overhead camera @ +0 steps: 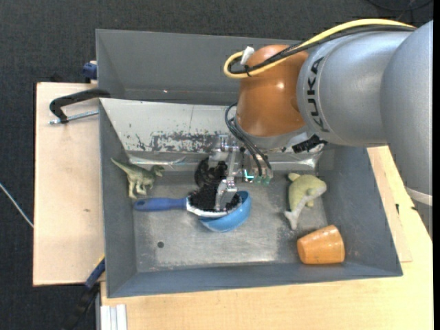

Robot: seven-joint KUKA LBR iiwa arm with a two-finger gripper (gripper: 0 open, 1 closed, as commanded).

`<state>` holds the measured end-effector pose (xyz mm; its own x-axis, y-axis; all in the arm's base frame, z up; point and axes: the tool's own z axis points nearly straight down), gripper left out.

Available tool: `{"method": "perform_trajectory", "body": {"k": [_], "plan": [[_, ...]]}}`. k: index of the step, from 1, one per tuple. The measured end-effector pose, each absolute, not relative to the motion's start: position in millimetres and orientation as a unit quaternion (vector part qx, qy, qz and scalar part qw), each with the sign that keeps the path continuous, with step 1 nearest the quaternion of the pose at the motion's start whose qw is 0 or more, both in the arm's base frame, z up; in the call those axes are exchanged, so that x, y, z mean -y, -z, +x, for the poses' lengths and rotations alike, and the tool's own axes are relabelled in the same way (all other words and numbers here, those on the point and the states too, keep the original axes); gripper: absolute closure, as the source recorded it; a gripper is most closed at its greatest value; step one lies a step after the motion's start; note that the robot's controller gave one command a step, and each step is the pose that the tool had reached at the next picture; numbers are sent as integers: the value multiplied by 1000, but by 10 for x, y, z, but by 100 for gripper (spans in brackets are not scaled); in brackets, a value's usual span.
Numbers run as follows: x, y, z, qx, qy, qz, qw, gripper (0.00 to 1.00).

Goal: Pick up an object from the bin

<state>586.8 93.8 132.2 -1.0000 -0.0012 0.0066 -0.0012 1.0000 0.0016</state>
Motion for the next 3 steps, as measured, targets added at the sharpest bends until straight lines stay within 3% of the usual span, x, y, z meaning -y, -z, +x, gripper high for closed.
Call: {"method": "perform_trajectory", "body": {"k": [1, 3], "plan": [[-855, -970, 5735, 983, 1, 185, -11, 0], [-917, -911, 5850, 976, -1, 218, -13, 0]]}}
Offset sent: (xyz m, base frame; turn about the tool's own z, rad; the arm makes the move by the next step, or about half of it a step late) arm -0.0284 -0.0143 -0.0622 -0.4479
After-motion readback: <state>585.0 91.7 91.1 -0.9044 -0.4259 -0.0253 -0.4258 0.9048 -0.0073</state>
